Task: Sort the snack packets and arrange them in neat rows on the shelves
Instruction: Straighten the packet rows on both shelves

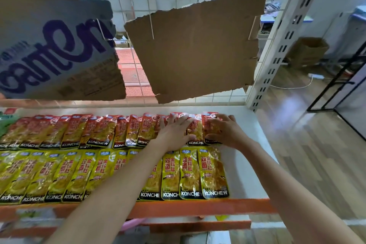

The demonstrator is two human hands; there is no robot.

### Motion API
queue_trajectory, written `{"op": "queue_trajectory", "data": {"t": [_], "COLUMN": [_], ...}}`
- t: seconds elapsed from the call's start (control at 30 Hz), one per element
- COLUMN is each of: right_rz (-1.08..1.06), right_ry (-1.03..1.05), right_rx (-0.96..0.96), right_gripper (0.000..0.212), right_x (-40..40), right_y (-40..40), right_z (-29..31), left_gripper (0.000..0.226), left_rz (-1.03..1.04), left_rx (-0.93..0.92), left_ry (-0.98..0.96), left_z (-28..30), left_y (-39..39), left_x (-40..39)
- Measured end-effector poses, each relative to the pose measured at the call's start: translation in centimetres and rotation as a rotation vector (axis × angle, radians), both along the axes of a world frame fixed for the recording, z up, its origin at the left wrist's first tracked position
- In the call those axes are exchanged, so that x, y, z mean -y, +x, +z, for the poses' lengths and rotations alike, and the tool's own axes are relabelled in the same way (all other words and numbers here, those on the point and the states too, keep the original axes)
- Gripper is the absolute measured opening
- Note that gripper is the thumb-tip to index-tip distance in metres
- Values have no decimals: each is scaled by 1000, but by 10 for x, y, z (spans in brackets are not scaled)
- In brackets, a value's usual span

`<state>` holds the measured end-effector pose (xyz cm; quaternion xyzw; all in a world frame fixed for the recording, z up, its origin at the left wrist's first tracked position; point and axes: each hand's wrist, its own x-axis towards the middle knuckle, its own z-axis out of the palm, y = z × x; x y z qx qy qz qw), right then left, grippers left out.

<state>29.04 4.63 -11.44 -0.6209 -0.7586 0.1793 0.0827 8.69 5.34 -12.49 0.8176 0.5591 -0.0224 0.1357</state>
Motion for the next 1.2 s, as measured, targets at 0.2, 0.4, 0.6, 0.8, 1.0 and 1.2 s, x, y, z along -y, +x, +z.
{"op": "queue_trajectory", "data": {"t": [0.2,0.4,0.6,0.8,1.0,1.2], "right_rz": [11,189,163,175,259,234], "right_ry": [50,75,11,-24,49,-59], "right_rx": [115,177,214,226,177,172], "right_gripper": [63,55,58,60,59,62], "right_x": [2,-2,-4,-9,-7,-5], "right_y": [-3,-37,-46,-47,-80,-85], "right_z": [3,4,-6,-1,1,-5], "left_gripper": [61,49,55,54,53,61], "left_rz": [0,117,23,-10,54,91], "left_rx": [40,164,21,16,35,-21], "left_ry": [-27,66,11,33,105,6], "left_z": [3,10,1,4,11,3], "left_y": [-2,-50,-54,-56,-100,-113], "left_x": [0,-6,7,11,10,16]}}
